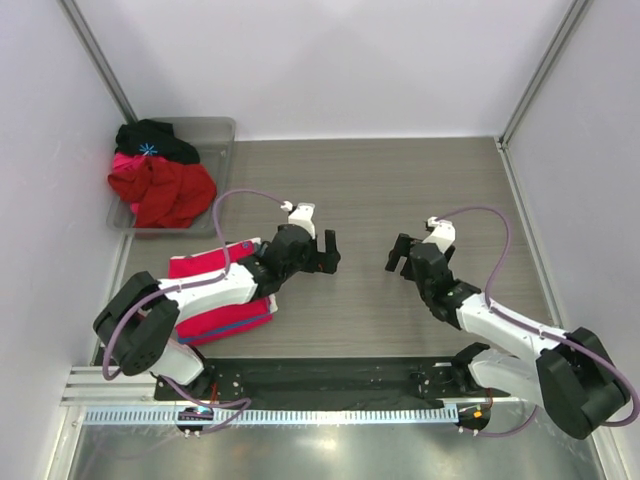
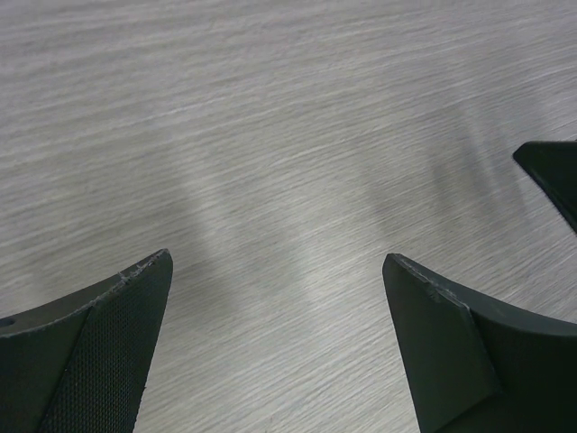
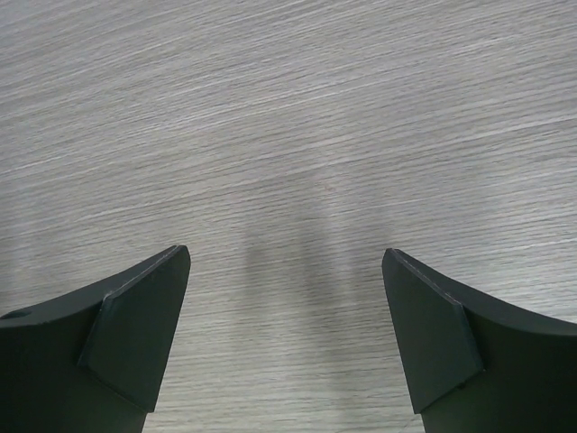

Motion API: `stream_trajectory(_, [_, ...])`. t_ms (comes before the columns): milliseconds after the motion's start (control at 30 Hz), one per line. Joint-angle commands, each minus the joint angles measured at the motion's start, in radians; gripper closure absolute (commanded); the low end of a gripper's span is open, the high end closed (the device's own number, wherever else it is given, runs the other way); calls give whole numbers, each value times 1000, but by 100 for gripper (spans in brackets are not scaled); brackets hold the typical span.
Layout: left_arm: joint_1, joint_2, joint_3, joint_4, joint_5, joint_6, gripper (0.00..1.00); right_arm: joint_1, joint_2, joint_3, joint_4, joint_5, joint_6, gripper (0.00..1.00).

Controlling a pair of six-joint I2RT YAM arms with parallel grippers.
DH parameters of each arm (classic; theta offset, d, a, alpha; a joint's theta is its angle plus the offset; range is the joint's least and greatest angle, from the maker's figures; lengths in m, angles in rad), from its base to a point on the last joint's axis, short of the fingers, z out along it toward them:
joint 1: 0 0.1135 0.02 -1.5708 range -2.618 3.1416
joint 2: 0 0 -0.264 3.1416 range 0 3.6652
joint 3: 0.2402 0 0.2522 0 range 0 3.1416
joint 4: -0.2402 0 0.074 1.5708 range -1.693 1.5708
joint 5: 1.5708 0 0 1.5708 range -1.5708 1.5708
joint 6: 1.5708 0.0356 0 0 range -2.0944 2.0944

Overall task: Fold and stack the t-shirts
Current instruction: Reset both grippers

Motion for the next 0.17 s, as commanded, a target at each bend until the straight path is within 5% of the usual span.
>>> stream_trajectory(0, [-6,-33,3,92,-30,43,0,0,18,19,66,49,-6,6])
stream_trajectory(133, [-6,-20,14,87,-2,32,0,0,12,15,72,48,-5,6])
